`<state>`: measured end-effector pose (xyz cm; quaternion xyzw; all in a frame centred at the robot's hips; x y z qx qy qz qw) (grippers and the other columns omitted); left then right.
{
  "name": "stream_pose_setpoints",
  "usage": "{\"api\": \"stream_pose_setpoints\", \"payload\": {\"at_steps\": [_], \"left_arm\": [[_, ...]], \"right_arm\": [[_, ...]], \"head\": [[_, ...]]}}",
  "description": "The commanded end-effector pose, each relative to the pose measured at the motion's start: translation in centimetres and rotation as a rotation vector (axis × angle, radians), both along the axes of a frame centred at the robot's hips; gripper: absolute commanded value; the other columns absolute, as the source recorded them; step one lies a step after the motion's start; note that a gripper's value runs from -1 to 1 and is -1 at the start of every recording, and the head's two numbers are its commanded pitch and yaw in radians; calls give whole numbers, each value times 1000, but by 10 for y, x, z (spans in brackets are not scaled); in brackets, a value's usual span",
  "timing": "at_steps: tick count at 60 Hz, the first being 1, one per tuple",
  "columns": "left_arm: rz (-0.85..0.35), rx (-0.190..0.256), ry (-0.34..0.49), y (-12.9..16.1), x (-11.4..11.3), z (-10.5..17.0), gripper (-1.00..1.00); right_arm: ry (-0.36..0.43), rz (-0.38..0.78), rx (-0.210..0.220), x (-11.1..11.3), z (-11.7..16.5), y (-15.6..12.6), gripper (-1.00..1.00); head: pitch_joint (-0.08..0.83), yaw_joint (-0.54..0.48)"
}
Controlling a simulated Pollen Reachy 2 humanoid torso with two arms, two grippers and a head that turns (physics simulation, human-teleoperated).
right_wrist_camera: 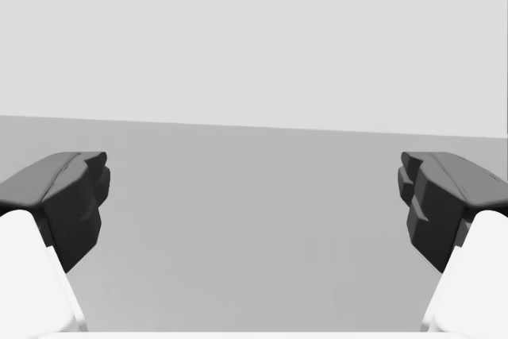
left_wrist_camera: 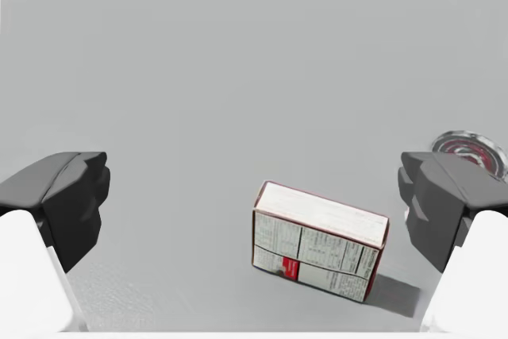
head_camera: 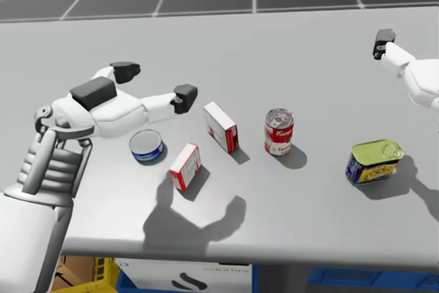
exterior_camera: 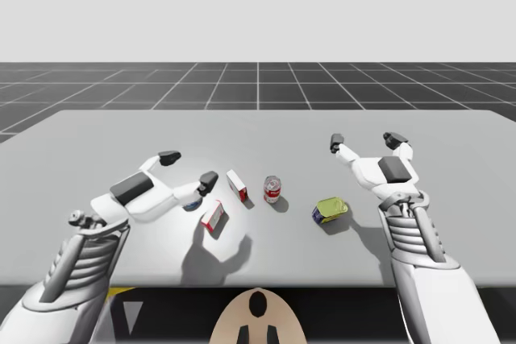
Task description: Grasp the pudding box and hold it up.
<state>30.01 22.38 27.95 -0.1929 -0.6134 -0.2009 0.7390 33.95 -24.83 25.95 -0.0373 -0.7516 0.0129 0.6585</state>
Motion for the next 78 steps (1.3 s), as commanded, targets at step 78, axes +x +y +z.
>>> {"api": "stream_pose_setpoints", "payload": {"at_steps": [78], "left_arm": [[-116,248,222,-91,83,-109,-1000]], "right_arm": [[-15,-6,-15,-1,2,-2,-1000]], "head": [[657,69]]}}
